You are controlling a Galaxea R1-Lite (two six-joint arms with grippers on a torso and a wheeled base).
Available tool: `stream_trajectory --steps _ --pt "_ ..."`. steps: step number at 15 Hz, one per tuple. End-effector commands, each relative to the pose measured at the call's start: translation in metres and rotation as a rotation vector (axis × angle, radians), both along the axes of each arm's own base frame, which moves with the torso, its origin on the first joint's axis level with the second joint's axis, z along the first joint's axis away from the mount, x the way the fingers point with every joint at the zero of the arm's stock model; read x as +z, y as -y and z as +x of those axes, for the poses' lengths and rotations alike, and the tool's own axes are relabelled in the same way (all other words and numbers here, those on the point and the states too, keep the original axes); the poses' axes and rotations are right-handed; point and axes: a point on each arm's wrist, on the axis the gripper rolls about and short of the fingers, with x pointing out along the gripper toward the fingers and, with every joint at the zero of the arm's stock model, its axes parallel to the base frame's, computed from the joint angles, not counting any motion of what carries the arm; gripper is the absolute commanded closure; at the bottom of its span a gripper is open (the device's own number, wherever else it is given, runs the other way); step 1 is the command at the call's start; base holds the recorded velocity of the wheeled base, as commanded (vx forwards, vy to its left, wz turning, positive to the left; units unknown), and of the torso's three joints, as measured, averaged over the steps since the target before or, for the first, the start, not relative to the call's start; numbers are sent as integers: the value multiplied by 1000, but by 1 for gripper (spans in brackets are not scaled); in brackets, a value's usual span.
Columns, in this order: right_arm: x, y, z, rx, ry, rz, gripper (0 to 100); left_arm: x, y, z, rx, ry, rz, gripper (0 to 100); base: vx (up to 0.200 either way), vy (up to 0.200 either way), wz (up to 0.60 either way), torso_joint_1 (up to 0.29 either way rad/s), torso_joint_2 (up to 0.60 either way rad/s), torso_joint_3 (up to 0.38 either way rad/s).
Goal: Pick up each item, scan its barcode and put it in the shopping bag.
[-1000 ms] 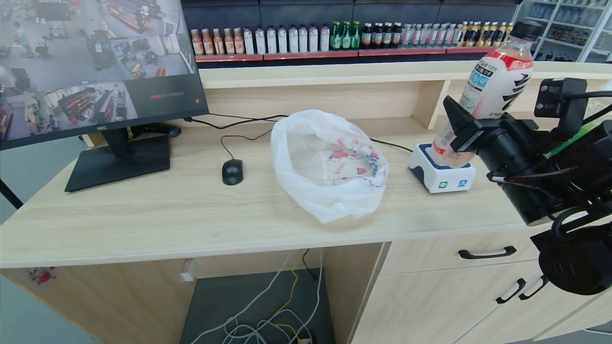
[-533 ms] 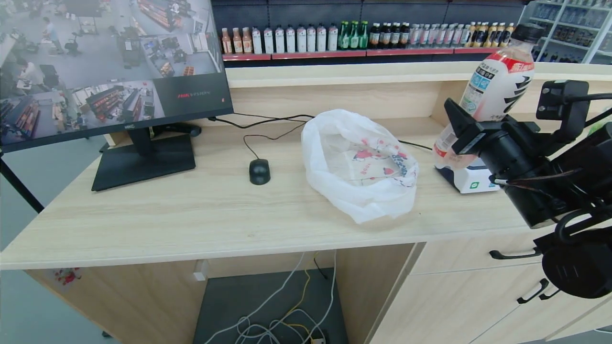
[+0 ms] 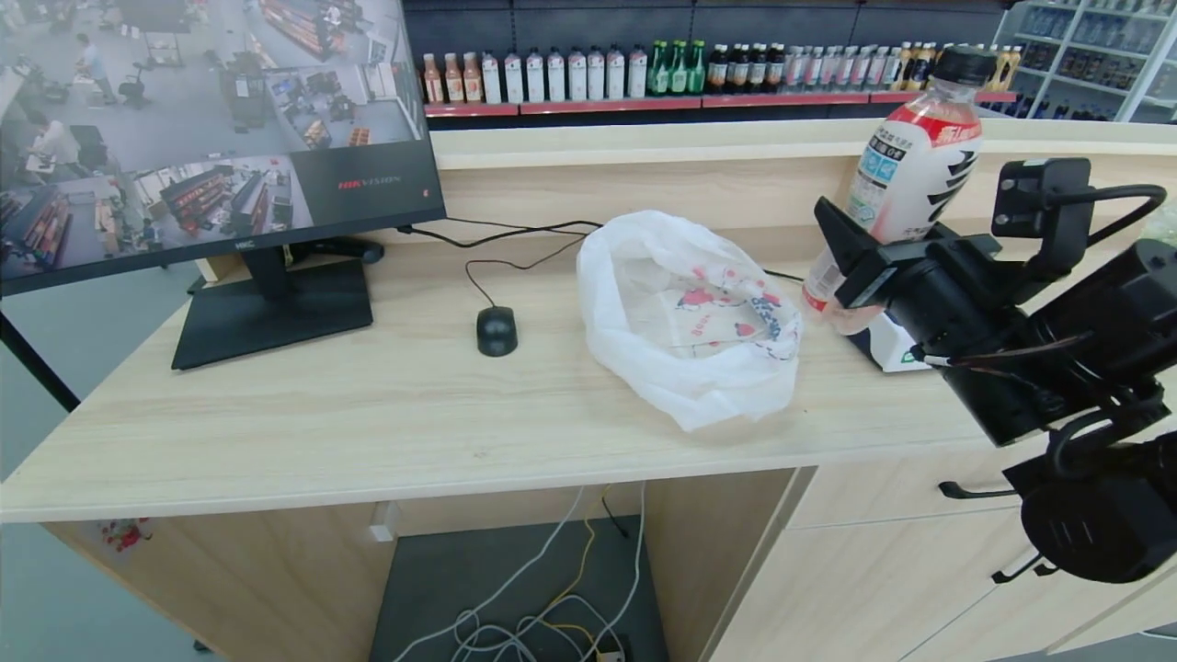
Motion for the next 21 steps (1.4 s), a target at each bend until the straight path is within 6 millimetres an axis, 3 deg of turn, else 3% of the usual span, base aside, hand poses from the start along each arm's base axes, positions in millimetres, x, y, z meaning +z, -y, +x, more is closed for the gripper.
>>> stream_trajectory --steps 1,5,7,13,21 --pt "10 -20 13 38 10 9 100 0 0 0 2 0 1 0 0 0 0 0 0 0" --pt "34 -48 35 84 -68 -23 100 0 0 0 1 0 -1 0 0 0 0 0 0 0" --pt "44 -70 57 111 -58 -20 100 0 0 0 1 0 -1 0 0 0 0 0 0 0" --pt "21 -99 87 143 -110 -29 100 0 0 0 1 0 -2 0 0 0 0 0 0 0" --pt "-8 -116 119 159 -167 2 100 0 0 0 1 0 -2 0 0 0 0 0 0 0"
